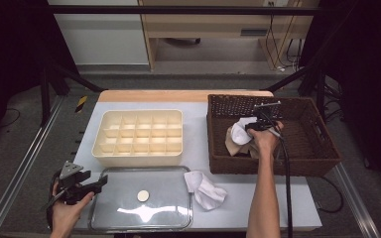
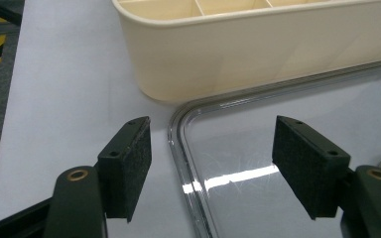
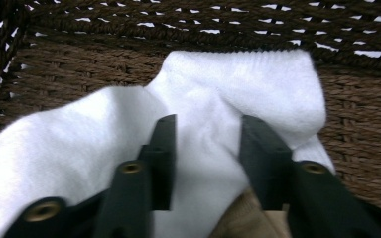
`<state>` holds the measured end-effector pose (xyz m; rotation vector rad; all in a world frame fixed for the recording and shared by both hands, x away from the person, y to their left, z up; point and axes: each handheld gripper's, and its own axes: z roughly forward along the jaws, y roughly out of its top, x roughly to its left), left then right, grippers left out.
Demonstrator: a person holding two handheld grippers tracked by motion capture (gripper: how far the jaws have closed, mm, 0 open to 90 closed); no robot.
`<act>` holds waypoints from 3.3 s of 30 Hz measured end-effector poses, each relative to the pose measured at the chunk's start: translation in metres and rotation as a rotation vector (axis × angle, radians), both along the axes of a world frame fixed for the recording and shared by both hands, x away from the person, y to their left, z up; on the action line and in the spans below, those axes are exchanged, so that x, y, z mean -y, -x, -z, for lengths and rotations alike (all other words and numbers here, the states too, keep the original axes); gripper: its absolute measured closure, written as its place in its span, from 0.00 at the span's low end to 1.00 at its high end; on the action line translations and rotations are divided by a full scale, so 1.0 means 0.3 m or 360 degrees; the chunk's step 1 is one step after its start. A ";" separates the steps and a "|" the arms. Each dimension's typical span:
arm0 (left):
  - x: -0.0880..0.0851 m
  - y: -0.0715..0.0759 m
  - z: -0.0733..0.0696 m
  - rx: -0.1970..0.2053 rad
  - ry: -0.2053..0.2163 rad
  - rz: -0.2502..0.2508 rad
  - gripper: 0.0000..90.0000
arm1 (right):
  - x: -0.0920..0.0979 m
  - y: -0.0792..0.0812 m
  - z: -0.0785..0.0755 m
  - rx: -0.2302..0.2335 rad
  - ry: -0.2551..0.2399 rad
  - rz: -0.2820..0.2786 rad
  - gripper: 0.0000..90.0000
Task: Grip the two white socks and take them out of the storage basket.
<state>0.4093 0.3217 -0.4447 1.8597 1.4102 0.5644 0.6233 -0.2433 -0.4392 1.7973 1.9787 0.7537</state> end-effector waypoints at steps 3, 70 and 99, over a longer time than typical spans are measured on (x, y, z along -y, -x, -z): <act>0.000 0.001 0.000 0.0001 -0.0001 0.0002 0.35 | 0.003 0.005 -0.004 -0.0033 0.0001 0.0014 0.90; 0.049 0.015 -0.028 0.0078 -0.0006 0.0050 0.35 | -0.374 0.582 -0.712 0.1101 -0.0395 -0.0924 0.98; 0.081 0.039 -0.047 0.0155 0.0023 0.0065 0.37 | -0.601 0.713 -0.377 0.0812 -0.0465 -0.1205 0.98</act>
